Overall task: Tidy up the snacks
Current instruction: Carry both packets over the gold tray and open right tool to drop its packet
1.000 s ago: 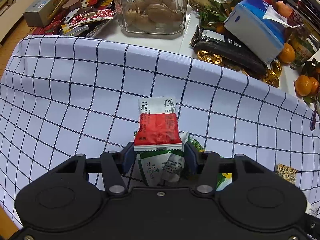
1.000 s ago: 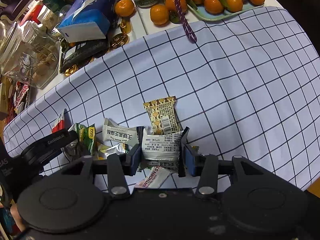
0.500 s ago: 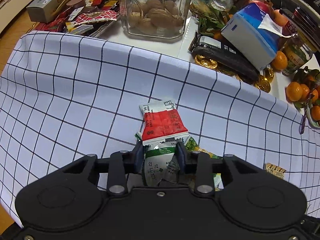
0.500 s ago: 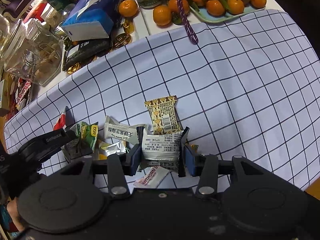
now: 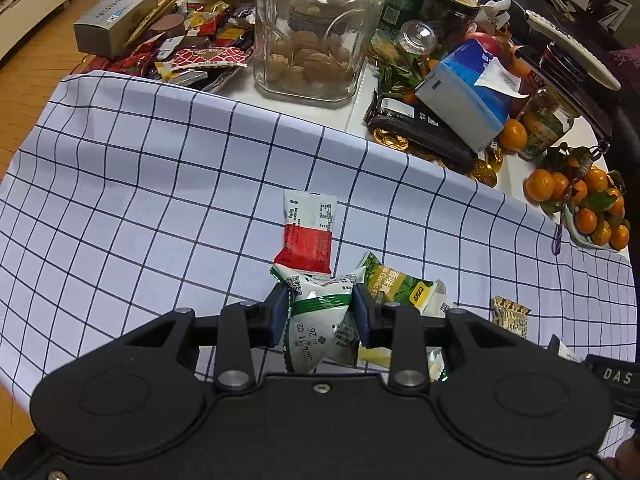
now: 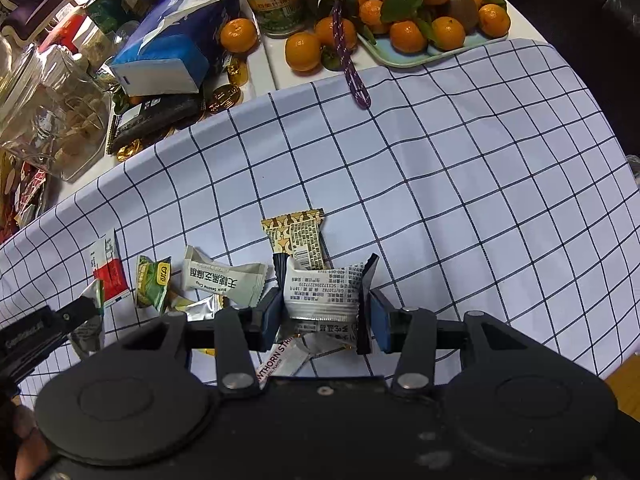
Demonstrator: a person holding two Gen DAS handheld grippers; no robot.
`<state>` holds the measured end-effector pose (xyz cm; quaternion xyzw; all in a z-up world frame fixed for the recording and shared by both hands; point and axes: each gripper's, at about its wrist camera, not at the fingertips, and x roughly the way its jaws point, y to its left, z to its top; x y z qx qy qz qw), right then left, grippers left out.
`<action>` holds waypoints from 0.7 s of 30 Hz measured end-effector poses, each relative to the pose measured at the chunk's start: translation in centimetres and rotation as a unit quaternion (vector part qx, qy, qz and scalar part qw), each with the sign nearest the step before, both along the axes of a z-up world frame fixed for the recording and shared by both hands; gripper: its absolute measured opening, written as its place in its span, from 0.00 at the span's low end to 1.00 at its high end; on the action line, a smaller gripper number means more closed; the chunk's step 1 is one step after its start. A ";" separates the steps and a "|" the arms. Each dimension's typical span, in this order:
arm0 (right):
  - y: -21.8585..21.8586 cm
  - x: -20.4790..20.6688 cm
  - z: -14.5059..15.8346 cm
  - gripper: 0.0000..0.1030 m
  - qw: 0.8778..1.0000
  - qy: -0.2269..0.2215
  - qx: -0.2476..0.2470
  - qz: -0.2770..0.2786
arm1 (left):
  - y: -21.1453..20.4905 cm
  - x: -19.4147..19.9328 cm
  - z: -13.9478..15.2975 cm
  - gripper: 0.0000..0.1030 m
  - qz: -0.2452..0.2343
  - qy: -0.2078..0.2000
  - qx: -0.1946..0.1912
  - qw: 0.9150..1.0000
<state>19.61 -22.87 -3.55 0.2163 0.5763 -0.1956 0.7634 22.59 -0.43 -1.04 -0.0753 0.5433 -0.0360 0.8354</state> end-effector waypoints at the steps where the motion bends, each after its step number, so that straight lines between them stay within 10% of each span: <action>1: 0.0 -0.1 0.0 0.47 1.000 -0.002 -0.001 0.000 | 0.3 -0.5 0.2 0.41 0.000 -0.003 0.001 1.000; 21: 3.7 -12.5 3.2 0.47 0.991 -0.132 -0.014 0.004 | 3.6 -15.8 -0.8 0.41 -0.018 0.006 0.005 1.000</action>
